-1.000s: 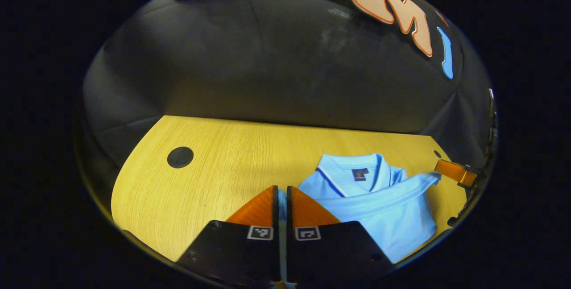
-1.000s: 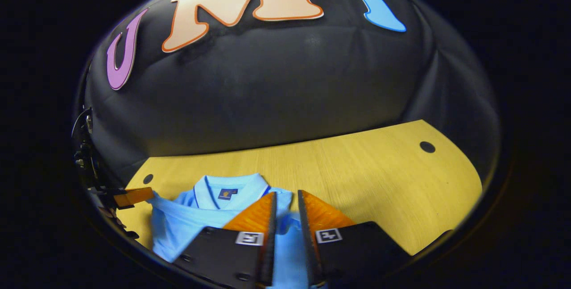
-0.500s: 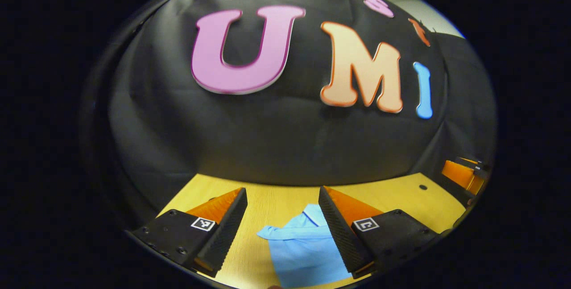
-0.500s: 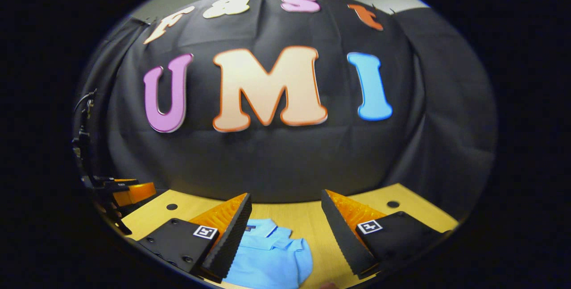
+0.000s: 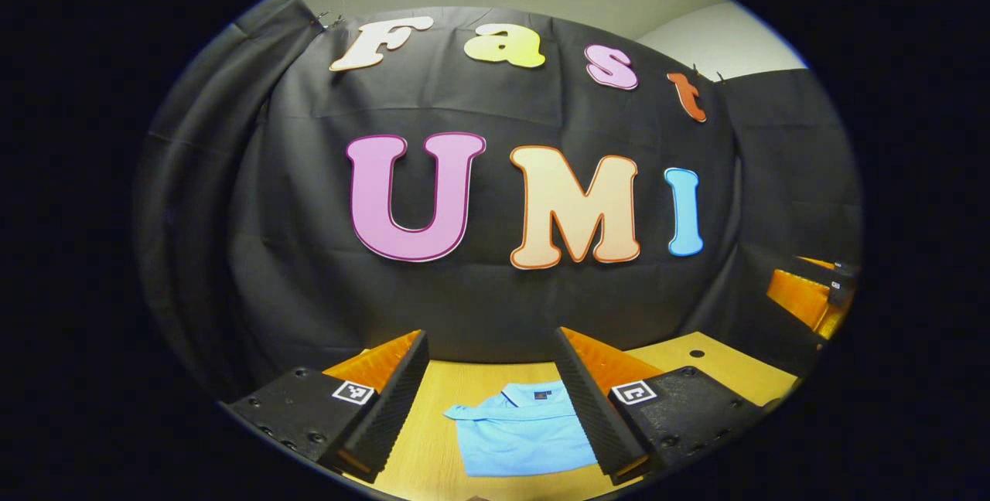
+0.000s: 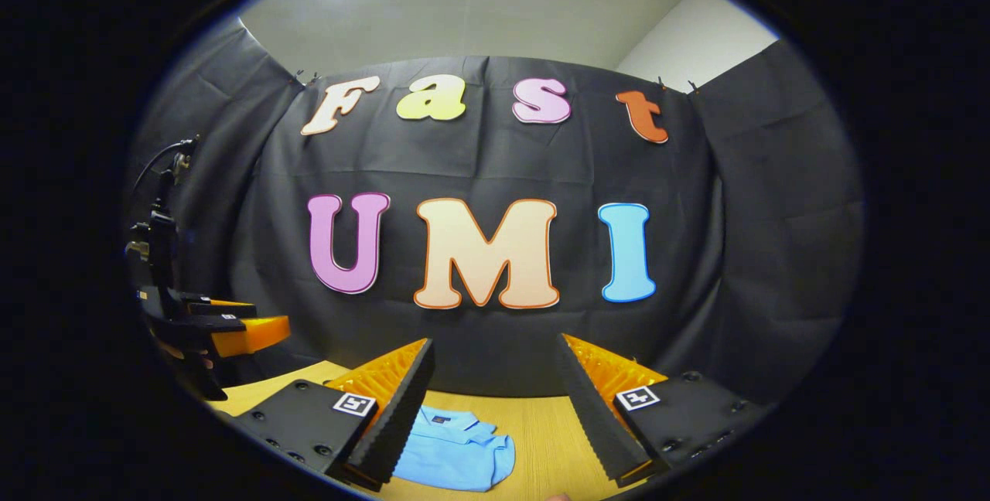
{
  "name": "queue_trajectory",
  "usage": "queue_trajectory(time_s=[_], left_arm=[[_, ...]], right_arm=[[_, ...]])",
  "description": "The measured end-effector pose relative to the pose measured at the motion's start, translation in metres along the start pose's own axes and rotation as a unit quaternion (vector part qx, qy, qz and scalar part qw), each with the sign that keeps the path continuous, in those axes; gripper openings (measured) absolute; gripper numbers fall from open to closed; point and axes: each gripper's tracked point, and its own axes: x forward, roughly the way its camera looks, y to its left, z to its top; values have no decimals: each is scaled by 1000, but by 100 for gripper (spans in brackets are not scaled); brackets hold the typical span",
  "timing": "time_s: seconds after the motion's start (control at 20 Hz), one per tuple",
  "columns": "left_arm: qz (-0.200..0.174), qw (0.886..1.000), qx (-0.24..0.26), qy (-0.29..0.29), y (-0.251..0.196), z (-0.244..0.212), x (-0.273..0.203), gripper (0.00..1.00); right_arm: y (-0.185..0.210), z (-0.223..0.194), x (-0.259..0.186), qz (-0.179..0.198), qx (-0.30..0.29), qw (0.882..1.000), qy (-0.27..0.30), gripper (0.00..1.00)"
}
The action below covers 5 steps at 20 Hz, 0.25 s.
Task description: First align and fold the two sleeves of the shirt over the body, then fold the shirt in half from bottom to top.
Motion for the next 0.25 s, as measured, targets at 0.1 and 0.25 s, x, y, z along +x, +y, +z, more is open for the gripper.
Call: queue_trajectory(time_s=[0.1,0.25], left_arm=[[2,1000,5,-9,0,8,2,95],[4,1000,14,-11,1,13,3,95]], right_arm=[[-3,3,-2,-2,-10,1000,-8,96],[2,0,-1,3,-1,1000,-1,96]])
